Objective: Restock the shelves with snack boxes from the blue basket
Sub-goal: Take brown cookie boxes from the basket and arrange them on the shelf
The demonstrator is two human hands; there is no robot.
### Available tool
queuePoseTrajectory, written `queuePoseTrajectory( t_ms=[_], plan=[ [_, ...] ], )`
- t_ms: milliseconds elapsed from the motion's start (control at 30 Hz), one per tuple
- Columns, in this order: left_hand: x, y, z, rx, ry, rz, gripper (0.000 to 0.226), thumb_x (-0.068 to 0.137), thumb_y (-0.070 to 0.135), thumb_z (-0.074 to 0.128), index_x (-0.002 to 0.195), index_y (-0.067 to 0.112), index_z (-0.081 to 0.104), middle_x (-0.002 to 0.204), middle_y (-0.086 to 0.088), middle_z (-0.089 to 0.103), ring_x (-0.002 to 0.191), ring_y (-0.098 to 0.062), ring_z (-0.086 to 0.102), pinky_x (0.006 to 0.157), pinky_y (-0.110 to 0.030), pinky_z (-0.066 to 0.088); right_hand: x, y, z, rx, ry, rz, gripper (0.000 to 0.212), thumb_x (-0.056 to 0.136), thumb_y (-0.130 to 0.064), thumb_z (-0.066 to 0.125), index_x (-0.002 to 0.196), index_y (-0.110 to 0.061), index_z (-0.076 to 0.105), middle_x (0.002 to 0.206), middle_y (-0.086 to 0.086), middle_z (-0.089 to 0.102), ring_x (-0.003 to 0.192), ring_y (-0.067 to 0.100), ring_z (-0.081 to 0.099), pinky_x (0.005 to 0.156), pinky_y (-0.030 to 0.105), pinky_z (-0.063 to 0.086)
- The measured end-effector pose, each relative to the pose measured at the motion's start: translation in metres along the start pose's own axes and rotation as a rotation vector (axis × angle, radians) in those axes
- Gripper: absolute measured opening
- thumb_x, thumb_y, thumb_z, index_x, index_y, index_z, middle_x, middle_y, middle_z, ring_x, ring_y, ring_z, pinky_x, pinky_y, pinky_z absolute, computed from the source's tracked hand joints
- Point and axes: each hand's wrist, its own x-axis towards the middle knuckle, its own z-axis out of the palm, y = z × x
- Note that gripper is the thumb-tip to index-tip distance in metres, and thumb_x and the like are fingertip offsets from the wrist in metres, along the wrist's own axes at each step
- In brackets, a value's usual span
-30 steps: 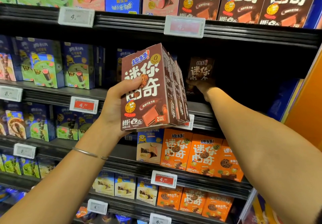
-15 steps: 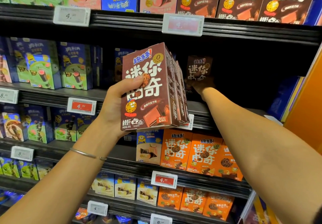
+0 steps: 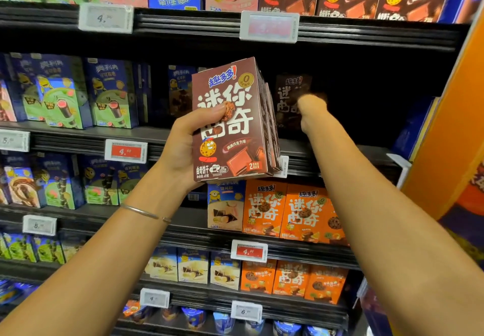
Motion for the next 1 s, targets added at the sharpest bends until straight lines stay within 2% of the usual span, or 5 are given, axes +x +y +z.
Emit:
queuePoseTrajectory(
  t_ms=[233, 367, 600, 800, 1000],
  plan=[
    [-0.02, -0.002, 0.007, -0.023, -0.009, 0.004, 0.034, 0.085, 0.021, 0.066, 0.117, 0.009, 0.067, 0.106, -0.01, 0.077, 0.091, -0.025, 0.076, 0.082, -0.043, 0.064, -0.123, 0.01, -0.023, -0.138, -0.366, -0.353, 0.026, 0.09, -0.058, 0.063, 0.104, -0.036, 0.067, 0.085, -0.018, 0.073, 0.085, -0.001, 0.071, 0.077, 0.026, 0.045],
    [-0.038, -0.004, 0.007, -0.027, -0.025, 0.009, 0.039, 0.086, 0.022, 0.065, 0.122, 0.008, 0.065, 0.11, -0.012, 0.075, 0.096, -0.027, 0.073, 0.094, -0.046, 0.058, -0.182, 0.022, -0.029, -0.131, -0.51, -0.373, 0.057, 0.087, -0.061, 0.067, 0.126, -0.021, 0.055, 0.097, -0.014, 0.076, 0.085, 0.0, 0.075, 0.06, 0.014, 0.056],
    [-0.079, -0.012, -0.004, -0.006, -0.015, 0.031, 0.027, 0.089, 0.019, 0.065, 0.112, 0.007, 0.074, 0.099, -0.011, 0.078, 0.087, -0.024, 0.076, 0.081, -0.04, 0.064, -0.224, 0.061, -0.04, -0.063, -0.635, -0.261, 0.077, 0.074, -0.052, 0.082, 0.138, -0.032, 0.047, 0.117, -0.008, 0.071, 0.099, 0.017, 0.076, 0.079, 0.033, 0.061],
    [-0.125, -0.043, -0.016, 0.069, 0.127, -0.026, 0.077, 0.098, 0.076, 0.026, 0.134, 0.021, 0.065, 0.141, -0.015, 0.065, 0.118, -0.027, 0.071, 0.093, -0.043, 0.06, -0.25, 0.115, -0.051, 0.031, -0.608, -0.134, 0.06, 0.082, -0.05, 0.073, 0.136, -0.029, 0.058, 0.133, 0.004, 0.066, 0.114, 0.024, 0.07, 0.097, 0.049, 0.055],
    [-0.16, -0.075, -0.041, 0.265, 0.297, -0.126, 0.08, 0.091, 0.078, 0.036, 0.147, 0.024, 0.054, 0.137, -0.008, 0.068, 0.124, -0.03, 0.067, 0.108, -0.055, 0.05, -0.269, 0.162, -0.069, 0.042, -0.671, 0.033, 0.057, 0.085, -0.053, 0.067, 0.136, -0.027, 0.063, 0.13, -0.002, 0.07, 0.12, 0.019, 0.066, 0.101, 0.039, 0.052]
  ],
)
